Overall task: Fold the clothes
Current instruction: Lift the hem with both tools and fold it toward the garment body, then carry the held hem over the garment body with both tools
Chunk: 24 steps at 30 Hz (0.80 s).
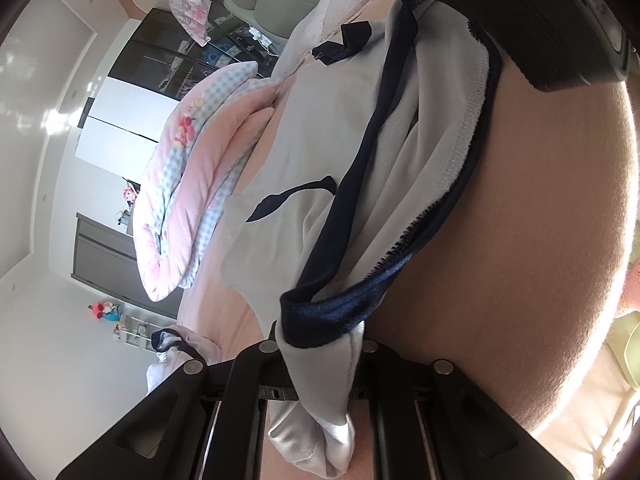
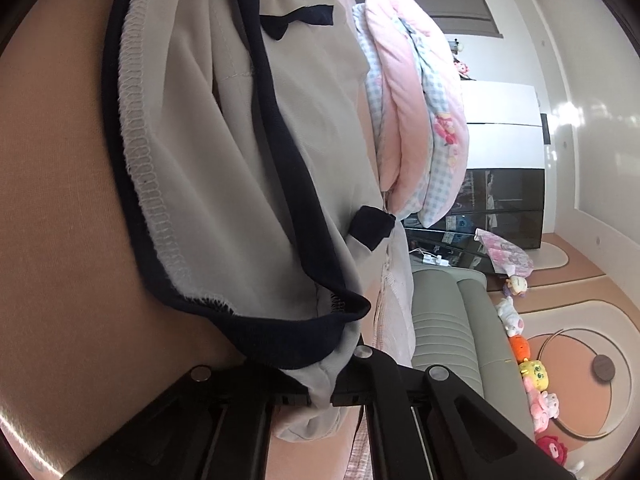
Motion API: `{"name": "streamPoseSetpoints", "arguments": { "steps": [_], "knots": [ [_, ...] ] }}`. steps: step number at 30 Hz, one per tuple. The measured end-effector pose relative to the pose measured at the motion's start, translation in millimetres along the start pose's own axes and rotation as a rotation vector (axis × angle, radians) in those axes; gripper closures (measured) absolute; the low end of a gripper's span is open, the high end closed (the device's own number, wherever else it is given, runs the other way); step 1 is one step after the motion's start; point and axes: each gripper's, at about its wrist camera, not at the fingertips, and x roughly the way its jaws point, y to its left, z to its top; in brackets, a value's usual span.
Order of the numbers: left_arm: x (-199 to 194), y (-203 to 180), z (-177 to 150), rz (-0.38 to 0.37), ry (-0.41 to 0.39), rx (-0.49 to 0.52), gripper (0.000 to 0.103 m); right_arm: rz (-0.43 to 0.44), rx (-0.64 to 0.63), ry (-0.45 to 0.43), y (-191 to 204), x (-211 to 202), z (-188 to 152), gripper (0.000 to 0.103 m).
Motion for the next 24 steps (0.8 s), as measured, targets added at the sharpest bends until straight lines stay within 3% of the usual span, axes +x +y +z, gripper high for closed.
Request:
{"name": "streamPoseSetpoints", "arguments": {
  "steps": [10,24],
  "knots": [
    [-13.1,9.8,-13.1,0.03,-0.007,0.006,0.098,-0.018,-0.071,-0.074,14.4,-31.6,-11.8,0.101],
    [-36.4,28.2,-19.3,0.04,-0.002,-0.06,0.101,0.005,-0.065,-0.084,3.5,-67.2,-12.1,0.101]
  ]
}}
